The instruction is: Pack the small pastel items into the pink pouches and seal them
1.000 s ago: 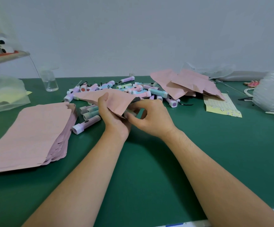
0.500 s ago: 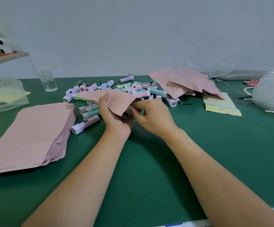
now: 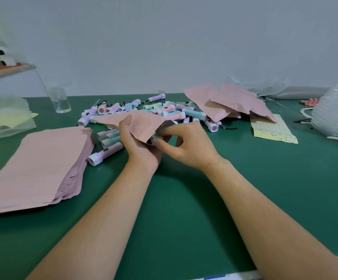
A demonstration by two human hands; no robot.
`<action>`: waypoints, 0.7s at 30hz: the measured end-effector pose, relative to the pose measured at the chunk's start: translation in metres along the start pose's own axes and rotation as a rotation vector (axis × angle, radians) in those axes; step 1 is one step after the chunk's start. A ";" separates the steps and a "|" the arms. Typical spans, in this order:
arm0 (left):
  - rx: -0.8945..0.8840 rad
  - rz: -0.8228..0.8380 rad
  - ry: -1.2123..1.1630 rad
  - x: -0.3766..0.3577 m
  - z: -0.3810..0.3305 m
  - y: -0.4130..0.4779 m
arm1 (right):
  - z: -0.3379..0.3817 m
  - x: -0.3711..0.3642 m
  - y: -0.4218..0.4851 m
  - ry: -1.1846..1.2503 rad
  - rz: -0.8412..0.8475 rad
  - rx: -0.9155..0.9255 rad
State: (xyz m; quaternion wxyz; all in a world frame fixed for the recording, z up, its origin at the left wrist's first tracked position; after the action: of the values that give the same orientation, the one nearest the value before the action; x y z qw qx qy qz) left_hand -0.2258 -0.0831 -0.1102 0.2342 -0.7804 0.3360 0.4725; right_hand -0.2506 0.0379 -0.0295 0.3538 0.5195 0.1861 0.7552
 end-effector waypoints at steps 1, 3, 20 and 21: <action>0.003 -0.008 0.000 0.001 0.000 0.000 | -0.001 -0.001 0.001 -0.003 0.004 -0.002; 0.011 -0.021 0.000 0.002 0.000 0.000 | -0.004 -0.002 0.001 -0.031 0.007 -0.022; 0.070 0.050 0.031 -0.018 0.019 -0.015 | -0.017 0.001 0.002 -0.247 -0.134 -0.271; 0.068 0.061 0.021 -0.018 0.017 -0.013 | -0.016 0.004 0.002 -0.203 -0.156 -0.265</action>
State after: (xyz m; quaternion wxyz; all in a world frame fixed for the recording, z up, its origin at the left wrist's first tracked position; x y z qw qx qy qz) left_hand -0.2319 -0.0567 -0.1009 0.2424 -0.7662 0.3780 0.4597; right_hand -0.2661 0.0407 -0.0322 0.4938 0.5257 0.0883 0.6871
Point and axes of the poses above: each hand's wrist, its own y-axis towards the middle knuckle, its own x-axis out of the back of the hand, z = x × y, the point moved 9 cm from there along y, towards the middle knuckle
